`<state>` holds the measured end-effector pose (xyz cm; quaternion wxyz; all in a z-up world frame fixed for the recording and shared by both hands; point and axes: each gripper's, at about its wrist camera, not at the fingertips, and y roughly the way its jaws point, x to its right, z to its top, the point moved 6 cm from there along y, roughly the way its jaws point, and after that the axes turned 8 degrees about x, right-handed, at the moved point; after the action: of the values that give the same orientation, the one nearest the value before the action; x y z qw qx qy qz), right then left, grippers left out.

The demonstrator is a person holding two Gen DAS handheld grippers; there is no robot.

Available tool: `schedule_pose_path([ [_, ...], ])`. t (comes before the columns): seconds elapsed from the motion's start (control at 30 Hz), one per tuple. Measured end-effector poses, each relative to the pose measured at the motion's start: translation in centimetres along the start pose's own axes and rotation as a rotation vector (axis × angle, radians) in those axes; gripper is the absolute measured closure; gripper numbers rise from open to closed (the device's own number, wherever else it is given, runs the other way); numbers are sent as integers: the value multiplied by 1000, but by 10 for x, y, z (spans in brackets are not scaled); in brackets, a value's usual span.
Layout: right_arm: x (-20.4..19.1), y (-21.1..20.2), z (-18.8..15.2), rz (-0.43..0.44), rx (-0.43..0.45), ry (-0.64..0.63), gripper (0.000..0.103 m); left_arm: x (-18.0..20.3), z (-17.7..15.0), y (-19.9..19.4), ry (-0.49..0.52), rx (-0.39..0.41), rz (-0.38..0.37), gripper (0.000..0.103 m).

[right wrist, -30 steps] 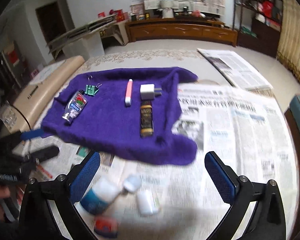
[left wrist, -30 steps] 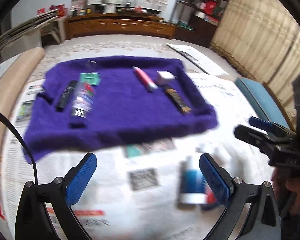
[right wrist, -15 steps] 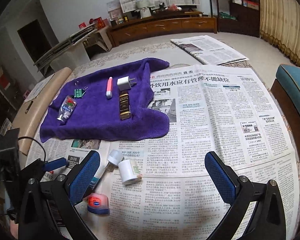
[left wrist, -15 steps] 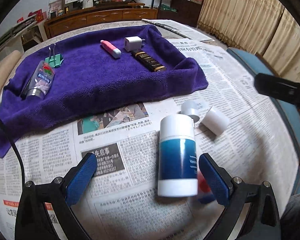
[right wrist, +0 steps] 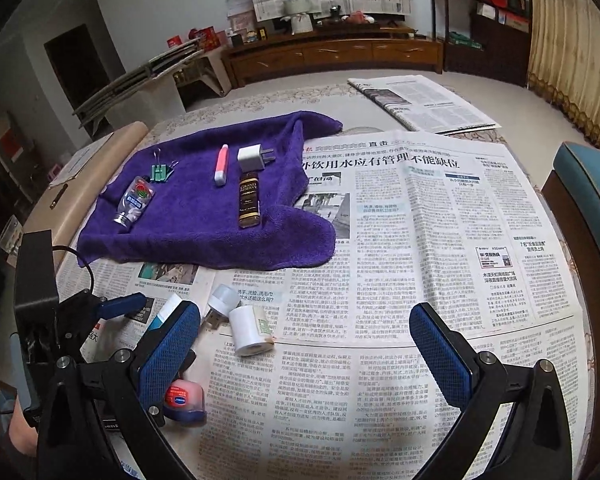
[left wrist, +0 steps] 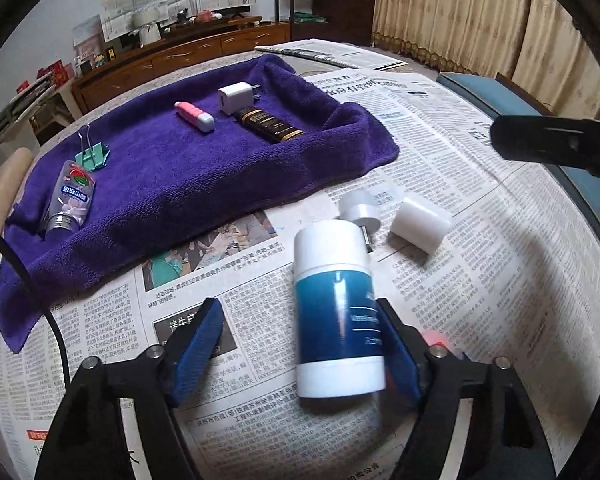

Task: Organize rigid objects
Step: 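Grasp the white-blue Vaseline stick with the left tool while the right tool grasps the white roll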

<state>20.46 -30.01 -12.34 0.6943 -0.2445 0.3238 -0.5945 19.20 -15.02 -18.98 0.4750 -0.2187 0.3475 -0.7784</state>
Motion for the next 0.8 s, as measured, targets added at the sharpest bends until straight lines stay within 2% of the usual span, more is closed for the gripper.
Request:
schedule_pose_path([
  [0.13,3,4,-4,11,-13,6,0,3,-1,-3,-2,22,-4,42],
  [0.17,4,5,-6,7,-18,3,0,4,0,-3,-2,30,-7,50],
  [0.2,5,6,-8,3,-24,-2,0,5,0,-4,0,39,-9,63],
  [0.23,5,7,-10,-2,-28,-6,0,6,1,-4,-1,47,-13,69],
  [0.4,10,12,-17,-24,-47,-23,0,2,2,-6,-35,54,-32,69],
  [0.57,9,13,-18,-13,-41,-31,0,-15,-3,-17,-78,73,-11,69],
  [0.8,-24,22,-31,42,-57,-154,5,-41,-13,-33,-138,83,2,69],
])
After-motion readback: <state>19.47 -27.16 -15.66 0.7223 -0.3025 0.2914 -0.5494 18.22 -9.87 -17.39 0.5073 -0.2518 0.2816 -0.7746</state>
